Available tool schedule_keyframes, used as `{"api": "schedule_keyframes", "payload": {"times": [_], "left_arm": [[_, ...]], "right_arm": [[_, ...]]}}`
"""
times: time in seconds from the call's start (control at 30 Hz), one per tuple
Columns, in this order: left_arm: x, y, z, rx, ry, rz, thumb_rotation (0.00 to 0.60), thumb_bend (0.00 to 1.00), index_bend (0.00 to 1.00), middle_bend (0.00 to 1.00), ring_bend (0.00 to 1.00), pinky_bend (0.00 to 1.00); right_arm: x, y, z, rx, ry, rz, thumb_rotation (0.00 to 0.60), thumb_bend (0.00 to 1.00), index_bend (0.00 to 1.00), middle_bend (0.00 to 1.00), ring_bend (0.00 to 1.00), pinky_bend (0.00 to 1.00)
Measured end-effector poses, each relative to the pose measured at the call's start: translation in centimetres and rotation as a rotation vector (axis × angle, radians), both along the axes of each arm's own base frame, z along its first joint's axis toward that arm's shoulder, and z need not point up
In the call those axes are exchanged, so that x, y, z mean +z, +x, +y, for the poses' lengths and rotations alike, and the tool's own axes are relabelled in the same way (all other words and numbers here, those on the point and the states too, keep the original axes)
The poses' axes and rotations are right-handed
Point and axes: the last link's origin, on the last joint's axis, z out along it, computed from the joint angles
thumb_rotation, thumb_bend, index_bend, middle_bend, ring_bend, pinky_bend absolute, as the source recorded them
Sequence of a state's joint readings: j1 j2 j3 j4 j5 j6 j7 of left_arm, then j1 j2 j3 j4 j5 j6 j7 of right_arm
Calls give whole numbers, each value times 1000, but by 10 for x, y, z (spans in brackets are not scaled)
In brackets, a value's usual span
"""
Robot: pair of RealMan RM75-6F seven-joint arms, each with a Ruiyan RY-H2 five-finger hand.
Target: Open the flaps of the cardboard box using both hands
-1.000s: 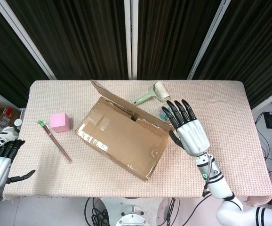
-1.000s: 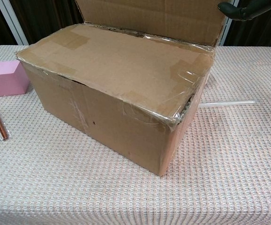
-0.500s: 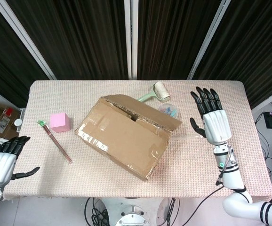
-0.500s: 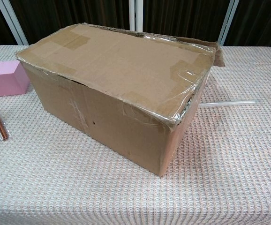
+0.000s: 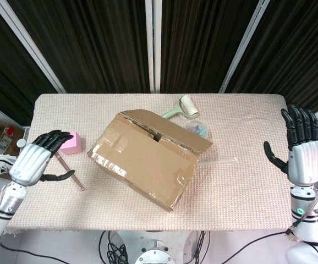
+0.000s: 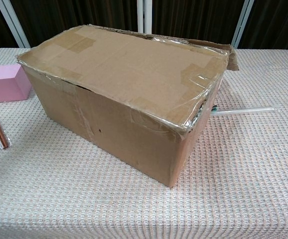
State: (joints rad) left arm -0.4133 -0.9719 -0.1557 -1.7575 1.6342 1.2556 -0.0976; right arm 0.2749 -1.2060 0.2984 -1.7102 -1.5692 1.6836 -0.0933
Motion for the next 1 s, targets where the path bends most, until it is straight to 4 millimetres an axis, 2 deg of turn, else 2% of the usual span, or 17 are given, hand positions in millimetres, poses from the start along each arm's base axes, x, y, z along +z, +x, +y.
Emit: {"api": "schedule_keyframes", "payload": {"times": [0.23,0.53,0.73,1.0], "left_arm": [[-26,69,44,-137,-144,-39,311,143,255,242,127,234],[-71,123,78,-201,-287,-27,294,92,306,285,125,234],[-94,145,94,-199,-337,-3,288,79,320,293,125,234],[-114,153,111,-153,-378,55,284,88,352,314,125,234]], "right_arm": [[13,-27,31,-51,-45,-60,600,236,0,0,0,0],[26,-53,54,-92,-90,-119,600,227,0,0,0,0],[31,-58,60,-96,-104,-118,600,226,0,0,0,0],[33,-62,60,-99,-106,-130,600,226,0,0,0,0]]}}
